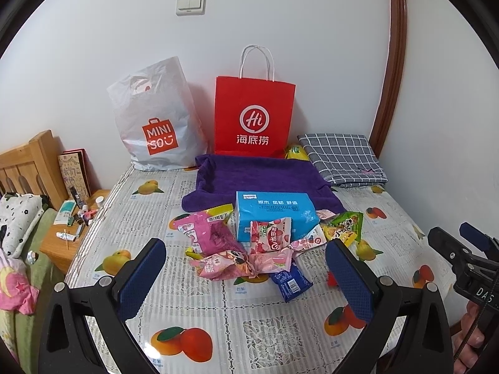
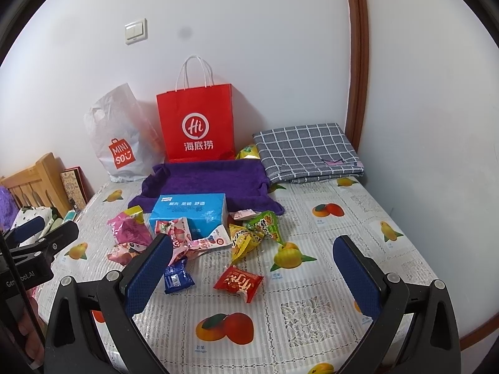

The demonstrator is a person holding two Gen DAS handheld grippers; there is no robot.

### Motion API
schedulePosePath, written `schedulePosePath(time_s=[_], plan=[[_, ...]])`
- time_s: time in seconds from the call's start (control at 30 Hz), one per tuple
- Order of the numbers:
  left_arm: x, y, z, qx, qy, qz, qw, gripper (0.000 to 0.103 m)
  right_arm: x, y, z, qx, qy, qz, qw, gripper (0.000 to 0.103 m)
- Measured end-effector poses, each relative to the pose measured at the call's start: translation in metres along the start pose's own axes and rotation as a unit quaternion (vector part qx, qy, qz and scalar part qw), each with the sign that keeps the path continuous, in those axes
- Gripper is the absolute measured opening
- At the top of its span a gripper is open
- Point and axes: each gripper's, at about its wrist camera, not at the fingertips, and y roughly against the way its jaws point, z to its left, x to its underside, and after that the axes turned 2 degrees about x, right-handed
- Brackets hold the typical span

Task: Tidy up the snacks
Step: 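Grasp the red candy packet with the right gripper while the left gripper grasps the pink bag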

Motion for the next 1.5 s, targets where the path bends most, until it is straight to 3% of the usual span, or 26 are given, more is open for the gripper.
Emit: schedulePosePath(time_s=[0.33, 0.5, 0.83, 1.03, 1.17, 1.3, 1.5], plan=[[0.005, -0.043, 0.020, -0.009, 0.011, 0.034, 0.9993, 0.103, 0.023, -0.052, -0.004, -0.007, 0.005, 0.053, 0.999, 0.101], [0.015, -0.074, 0.034, -0.011, 0.016, 0.060, 0.9980, 0.102, 0.047, -0.097, -0.006, -0.019, 0.002, 0.099, 0.995, 0.093], [0.033, -0.113, 0.061, -0.019, 0.030, 0.093, 0.9951, 0.102, 0.084, -0.169, -0.011, -0.046, -0.013, 0.163, 0.985, 0.089], [0.036, -0.126, 0.070, -0.011, 0.033, 0.098, 0.9945, 0.102, 0.083, -0.182, -0.002, -0.056, -0.016, 0.155, 0.986, 0.089], [0.037, -0.133, 0.073, -0.008, 0.031, 0.105, 0.9940, 0.102, 0.082, -0.186, 0.013, -0.043, 0.031, 0.154, 0.987, 0.072], [0.042, -0.137, 0.076, -0.006, 0.026, 0.111, 0.9934, 0.102, 0.085, -0.178, 0.019, -0.049, 0.062, 0.148, 0.986, 0.043], [0.039, -0.142, 0.078, 0.010, 0.030, 0.109, 0.9935, 0.100, 0.079, -0.171, 0.018, -0.055, 0.065, 0.139, 0.987, 0.042]])
